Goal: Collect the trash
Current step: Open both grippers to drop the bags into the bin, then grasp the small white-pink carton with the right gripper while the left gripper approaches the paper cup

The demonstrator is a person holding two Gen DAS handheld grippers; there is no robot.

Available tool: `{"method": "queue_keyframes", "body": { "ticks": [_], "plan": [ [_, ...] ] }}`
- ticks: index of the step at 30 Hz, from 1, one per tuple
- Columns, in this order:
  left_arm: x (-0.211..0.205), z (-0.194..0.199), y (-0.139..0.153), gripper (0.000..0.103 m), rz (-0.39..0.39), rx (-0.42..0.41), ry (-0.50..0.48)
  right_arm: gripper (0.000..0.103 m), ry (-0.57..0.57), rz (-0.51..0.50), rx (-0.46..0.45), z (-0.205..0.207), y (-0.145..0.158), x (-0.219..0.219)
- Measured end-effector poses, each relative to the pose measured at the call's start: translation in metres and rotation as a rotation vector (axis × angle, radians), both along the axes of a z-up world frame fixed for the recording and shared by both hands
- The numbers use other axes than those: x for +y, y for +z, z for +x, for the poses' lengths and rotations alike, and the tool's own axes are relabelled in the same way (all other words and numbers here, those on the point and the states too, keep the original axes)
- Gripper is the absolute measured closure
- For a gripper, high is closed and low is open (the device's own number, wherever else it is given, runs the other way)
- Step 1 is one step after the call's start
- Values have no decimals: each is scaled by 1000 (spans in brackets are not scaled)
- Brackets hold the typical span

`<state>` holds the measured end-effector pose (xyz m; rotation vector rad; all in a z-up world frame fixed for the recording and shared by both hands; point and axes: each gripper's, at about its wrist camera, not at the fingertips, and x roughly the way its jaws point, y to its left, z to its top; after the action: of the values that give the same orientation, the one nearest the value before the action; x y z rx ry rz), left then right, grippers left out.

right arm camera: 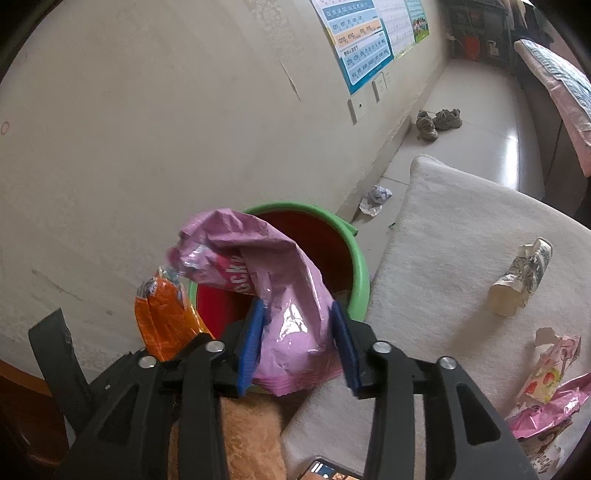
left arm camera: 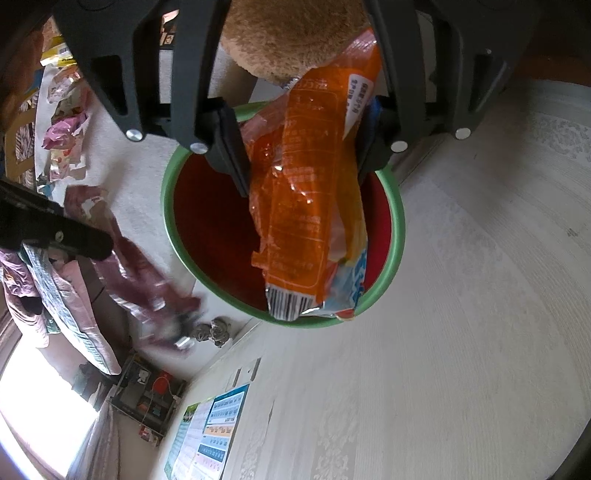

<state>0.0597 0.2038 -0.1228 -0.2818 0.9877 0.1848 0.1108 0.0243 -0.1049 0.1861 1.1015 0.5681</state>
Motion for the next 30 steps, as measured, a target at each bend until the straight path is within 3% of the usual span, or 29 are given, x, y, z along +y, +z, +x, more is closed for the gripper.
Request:
{"method": "queue_keyframes", "body": {
  "ticks": [2,3,8,13,19,22,30],
  "plan": [
    [-1,0,-2,31,9,8,7,47,6,15,0,1,2,2],
    [-1,0,-2,29,11,2,12,41,6,19,-5,1,3,2],
    [-2,-4,-2,29,11,1,10,34,-8,8,-52,-8,11,-14],
    [-5,-7,-5,29,4,11,-2,33,-110,-62,-57,-23,4,-74],
    [-21,-10,-4,29,25,18,-35,33,-364,-182,-36,-30,-12,-182],
    [-34,-9,-5,29,18,23,-60,33,-437,-161,26,-31,-25,-219],
    [-77,-11,4,29,27,30,-148,34,-367,-162,122,-17,-67,-205]
  ]
}}
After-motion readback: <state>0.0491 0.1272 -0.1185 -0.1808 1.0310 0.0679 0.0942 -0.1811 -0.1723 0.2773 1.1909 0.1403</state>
